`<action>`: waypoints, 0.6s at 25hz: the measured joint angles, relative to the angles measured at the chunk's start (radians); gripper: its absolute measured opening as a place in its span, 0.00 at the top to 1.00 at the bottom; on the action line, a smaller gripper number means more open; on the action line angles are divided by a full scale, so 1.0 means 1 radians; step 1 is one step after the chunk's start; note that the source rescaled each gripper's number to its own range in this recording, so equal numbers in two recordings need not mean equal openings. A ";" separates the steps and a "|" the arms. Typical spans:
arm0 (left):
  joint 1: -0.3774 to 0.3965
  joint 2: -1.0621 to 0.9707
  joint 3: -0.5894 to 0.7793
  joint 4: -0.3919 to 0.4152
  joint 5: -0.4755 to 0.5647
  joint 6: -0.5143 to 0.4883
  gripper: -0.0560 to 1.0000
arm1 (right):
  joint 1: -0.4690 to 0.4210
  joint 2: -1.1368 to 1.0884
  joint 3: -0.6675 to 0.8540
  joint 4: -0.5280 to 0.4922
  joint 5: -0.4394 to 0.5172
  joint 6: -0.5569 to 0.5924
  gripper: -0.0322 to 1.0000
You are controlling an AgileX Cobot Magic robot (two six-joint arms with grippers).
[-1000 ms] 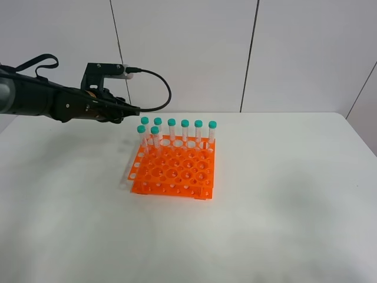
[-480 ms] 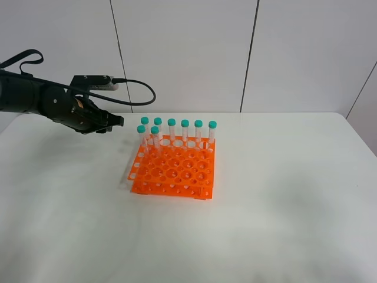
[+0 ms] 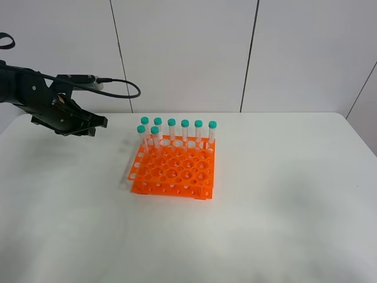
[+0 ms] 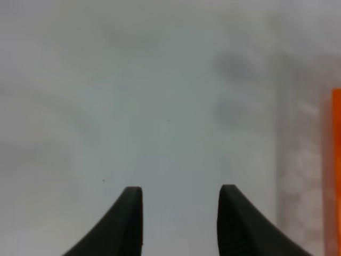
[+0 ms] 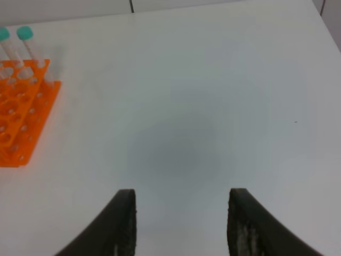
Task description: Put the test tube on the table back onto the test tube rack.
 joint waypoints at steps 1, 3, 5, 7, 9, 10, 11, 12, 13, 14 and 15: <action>0.005 -0.009 0.000 -0.025 0.002 0.025 0.63 | 0.000 0.000 0.000 0.000 0.000 0.000 0.24; 0.020 -0.033 0.005 -0.053 0.003 0.056 0.63 | 0.000 0.000 0.000 0.000 -0.001 0.000 0.24; 0.035 -0.064 0.021 -0.061 0.005 0.071 0.63 | 0.000 0.000 0.000 0.000 -0.001 0.000 0.24; 0.054 -0.099 0.045 -0.061 0.005 0.074 0.63 | 0.000 0.000 0.000 0.000 -0.001 0.000 0.24; 0.076 -0.134 0.075 -0.061 0.005 0.076 0.63 | 0.000 0.000 0.000 0.000 -0.001 0.000 0.24; 0.090 -0.155 0.091 -0.061 0.005 0.077 0.63 | 0.000 0.000 0.000 0.000 -0.001 0.000 0.24; 0.102 -0.172 0.105 -0.060 0.005 0.077 0.63 | 0.000 0.000 0.000 0.000 -0.001 0.000 0.24; 0.117 -0.194 0.122 -0.060 0.005 0.077 0.63 | 0.000 0.000 0.000 0.000 -0.001 0.000 0.24; 0.131 -0.218 0.141 -0.059 0.004 0.077 0.63 | 0.000 0.000 0.000 0.000 -0.001 0.000 0.24; 0.145 -0.241 0.157 -0.057 0.004 0.077 0.63 | 0.000 0.000 0.000 0.000 -0.001 0.000 0.24; 0.154 -0.260 0.175 -0.056 0.005 0.077 0.63 | 0.000 0.000 0.000 0.000 -0.001 0.000 0.24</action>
